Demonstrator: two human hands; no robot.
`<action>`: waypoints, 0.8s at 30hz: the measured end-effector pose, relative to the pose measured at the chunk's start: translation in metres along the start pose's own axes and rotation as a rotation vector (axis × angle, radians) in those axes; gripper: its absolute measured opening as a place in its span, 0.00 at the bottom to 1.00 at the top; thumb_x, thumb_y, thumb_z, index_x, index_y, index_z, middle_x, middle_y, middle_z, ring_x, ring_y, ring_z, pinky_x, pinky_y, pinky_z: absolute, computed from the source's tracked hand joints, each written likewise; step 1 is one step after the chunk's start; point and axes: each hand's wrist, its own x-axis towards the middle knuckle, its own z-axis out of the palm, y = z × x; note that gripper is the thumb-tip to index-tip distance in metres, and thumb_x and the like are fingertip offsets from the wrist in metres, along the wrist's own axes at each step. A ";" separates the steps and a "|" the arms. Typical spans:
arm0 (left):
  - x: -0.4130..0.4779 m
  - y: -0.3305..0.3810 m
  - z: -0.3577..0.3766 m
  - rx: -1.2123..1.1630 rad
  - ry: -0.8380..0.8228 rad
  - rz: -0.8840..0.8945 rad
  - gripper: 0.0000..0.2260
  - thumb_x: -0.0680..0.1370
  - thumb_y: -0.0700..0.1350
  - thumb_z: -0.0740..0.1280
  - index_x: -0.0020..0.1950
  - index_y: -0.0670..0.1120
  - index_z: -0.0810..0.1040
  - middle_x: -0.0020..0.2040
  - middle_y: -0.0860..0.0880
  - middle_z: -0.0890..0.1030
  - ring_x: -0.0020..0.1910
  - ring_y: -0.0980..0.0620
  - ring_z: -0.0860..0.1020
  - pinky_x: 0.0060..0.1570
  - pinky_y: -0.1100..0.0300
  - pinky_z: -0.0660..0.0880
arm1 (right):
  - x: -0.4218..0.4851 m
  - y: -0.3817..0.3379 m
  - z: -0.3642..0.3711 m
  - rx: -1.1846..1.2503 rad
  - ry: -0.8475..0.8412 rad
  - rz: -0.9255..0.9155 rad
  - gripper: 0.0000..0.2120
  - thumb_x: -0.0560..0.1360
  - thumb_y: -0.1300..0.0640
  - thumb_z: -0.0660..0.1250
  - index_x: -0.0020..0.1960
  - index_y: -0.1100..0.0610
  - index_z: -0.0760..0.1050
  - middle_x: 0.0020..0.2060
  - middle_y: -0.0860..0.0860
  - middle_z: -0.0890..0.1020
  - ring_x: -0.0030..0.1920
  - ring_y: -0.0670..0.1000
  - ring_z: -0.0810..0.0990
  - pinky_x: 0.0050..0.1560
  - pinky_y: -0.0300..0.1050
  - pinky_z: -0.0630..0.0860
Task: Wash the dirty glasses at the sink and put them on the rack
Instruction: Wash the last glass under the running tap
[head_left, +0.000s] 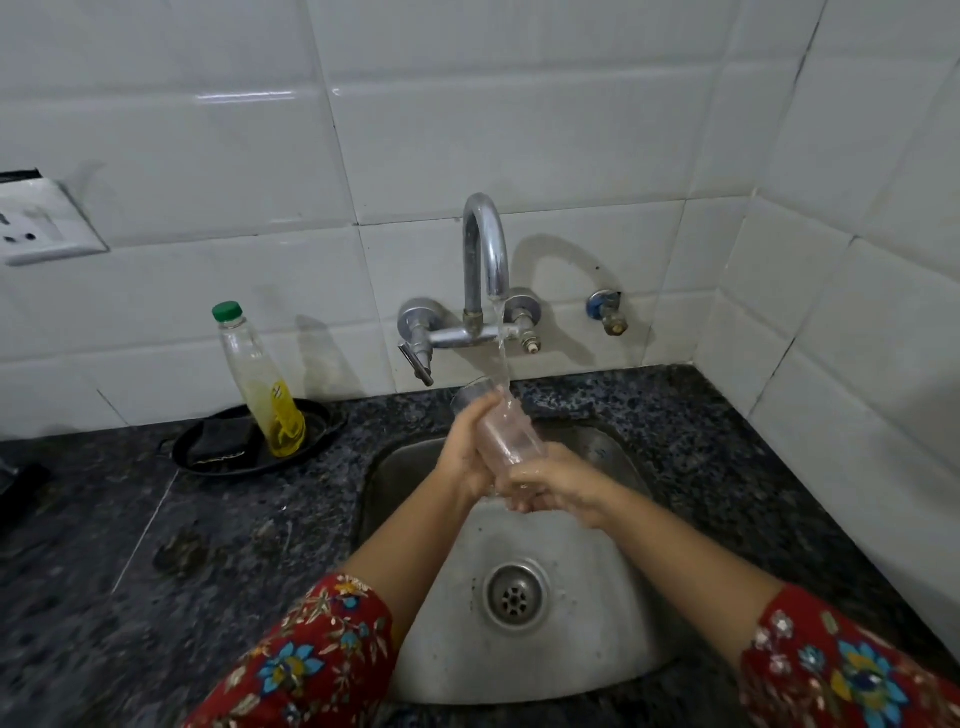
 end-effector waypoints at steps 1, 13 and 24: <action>-0.001 0.003 -0.004 -0.032 -0.072 -0.019 0.13 0.74 0.50 0.69 0.48 0.40 0.83 0.40 0.44 0.82 0.41 0.47 0.80 0.51 0.50 0.76 | -0.003 0.001 -0.006 0.139 -0.138 0.067 0.11 0.66 0.62 0.72 0.47 0.63 0.78 0.35 0.56 0.81 0.33 0.50 0.78 0.37 0.41 0.79; -0.007 0.009 -0.006 0.147 -0.301 -0.009 0.11 0.72 0.45 0.70 0.52 0.42 0.81 0.48 0.45 0.84 0.47 0.47 0.82 0.57 0.49 0.75 | -0.015 0.027 -0.020 0.348 -0.379 0.149 0.16 0.68 0.65 0.67 0.56 0.63 0.73 0.39 0.55 0.83 0.37 0.52 0.83 0.39 0.42 0.80; 0.000 0.000 -0.027 0.153 0.195 -0.049 0.26 0.80 0.62 0.55 0.58 0.42 0.78 0.47 0.42 0.84 0.42 0.48 0.82 0.31 0.59 0.78 | 0.009 -0.013 0.004 -0.415 0.479 -0.358 0.24 0.61 0.41 0.77 0.50 0.49 0.71 0.46 0.46 0.80 0.41 0.47 0.80 0.38 0.45 0.78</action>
